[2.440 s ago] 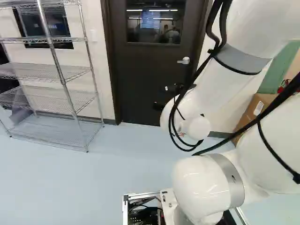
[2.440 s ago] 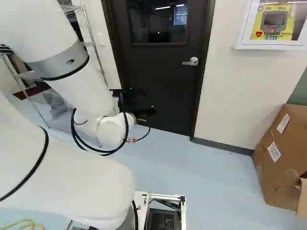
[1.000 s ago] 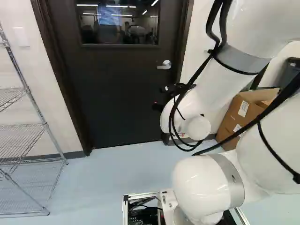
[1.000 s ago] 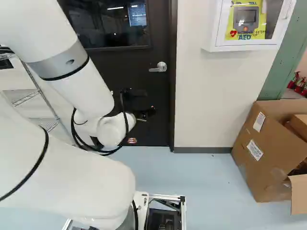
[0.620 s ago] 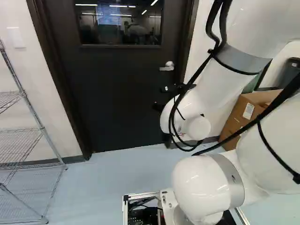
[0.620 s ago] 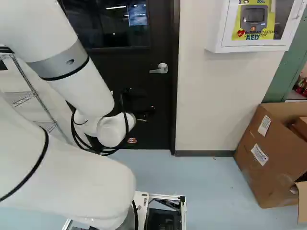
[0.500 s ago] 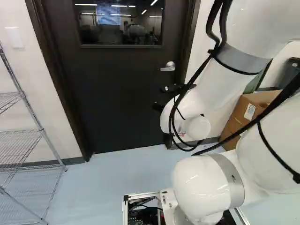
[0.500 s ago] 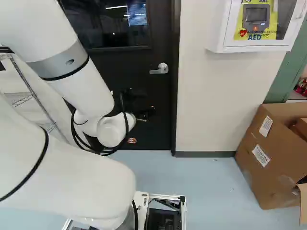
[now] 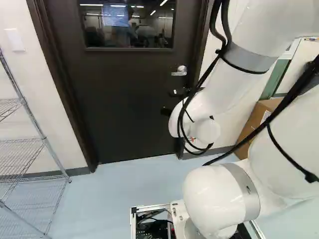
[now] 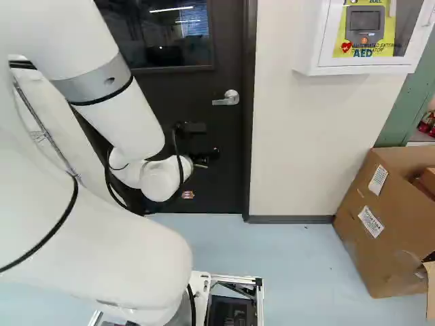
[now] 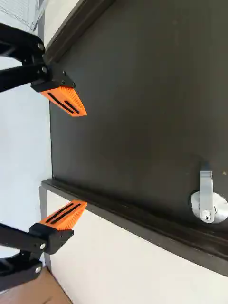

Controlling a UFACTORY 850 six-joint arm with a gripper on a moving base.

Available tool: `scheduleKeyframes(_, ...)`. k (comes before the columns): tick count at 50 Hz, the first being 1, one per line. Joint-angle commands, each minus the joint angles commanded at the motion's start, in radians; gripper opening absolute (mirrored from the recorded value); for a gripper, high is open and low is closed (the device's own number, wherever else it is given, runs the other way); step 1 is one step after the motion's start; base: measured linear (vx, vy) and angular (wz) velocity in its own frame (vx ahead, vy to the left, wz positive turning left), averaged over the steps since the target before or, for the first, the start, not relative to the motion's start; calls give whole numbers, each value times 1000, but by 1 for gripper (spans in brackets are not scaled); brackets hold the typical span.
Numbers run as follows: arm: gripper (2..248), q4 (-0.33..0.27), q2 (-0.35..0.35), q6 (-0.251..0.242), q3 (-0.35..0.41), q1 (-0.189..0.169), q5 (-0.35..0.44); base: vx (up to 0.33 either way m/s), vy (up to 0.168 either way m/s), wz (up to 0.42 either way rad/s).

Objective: Open the door and move inside

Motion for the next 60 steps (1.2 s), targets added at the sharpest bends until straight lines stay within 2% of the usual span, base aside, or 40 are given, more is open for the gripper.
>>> scheduleKeyframes(24, 247, 0, -68, 0, -66, 0, 0, 0, 0, 0)
scheduleKeyframes(60, 247, 0, -60, 0, -147, -1, 0, 0, 0, 0)
